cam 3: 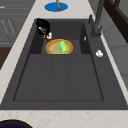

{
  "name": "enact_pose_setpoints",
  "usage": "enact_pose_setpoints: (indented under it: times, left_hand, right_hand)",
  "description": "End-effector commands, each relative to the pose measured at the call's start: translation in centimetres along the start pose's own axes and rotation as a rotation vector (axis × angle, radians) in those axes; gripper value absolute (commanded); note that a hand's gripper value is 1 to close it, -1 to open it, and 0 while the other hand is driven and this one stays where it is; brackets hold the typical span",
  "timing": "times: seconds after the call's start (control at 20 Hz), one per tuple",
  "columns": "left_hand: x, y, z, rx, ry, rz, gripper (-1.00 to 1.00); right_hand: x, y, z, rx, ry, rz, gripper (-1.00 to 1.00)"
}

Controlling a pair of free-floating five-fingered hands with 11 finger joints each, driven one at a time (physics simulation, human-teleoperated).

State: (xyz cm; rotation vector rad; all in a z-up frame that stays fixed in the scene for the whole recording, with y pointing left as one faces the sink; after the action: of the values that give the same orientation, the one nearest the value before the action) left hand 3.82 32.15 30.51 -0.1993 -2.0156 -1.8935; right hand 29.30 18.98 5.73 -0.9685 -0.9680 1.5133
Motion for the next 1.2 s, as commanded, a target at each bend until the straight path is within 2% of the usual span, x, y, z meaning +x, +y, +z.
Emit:
enact_pose_setpoints:
  times: [0.0, 0.25, 0.45, 0.85, 0.95, 1.15]
  left_hand:
    - [0.0, 0.0, 0.0, 0.000, 0.000, 0.000, 0.00]
    - [0.0, 0.0, 0.0, 0.000, 0.000, 0.000, 0.00]
    - [0.0, 0.0, 0.0, 0.000, 0.000, 0.000, 0.00]
    - [0.0, 0.0, 0.0, 0.000, 0.000, 0.000, 0.00]
    - [0.0, 0.0, 0.0, 0.000, 0.000, 0.000, 0.00]
    - [0.0, 0.0, 0.0, 0.000, 0.000, 0.000, 0.00]
  right_hand:
    - [0.1, 2.5, -0.9, -0.001, -0.014, 0.005, 1.00]
    - [-0.8, 5.2, -2.7, -0.018, -0.079, 0.003, 1.00]
    - [-1.6, 7.0, -5.0, -0.001, -0.097, -0.008, 1.00]
    - [-1.4, 6.2, -8.5, 0.019, 0.007, -0.050, 1.00]
    - [-0.9, 6.2, -8.9, 0.017, 0.014, -0.064, 1.00]
    - [0.2, 7.3, -9.2, -0.015, 0.025, -0.063, 1.00]
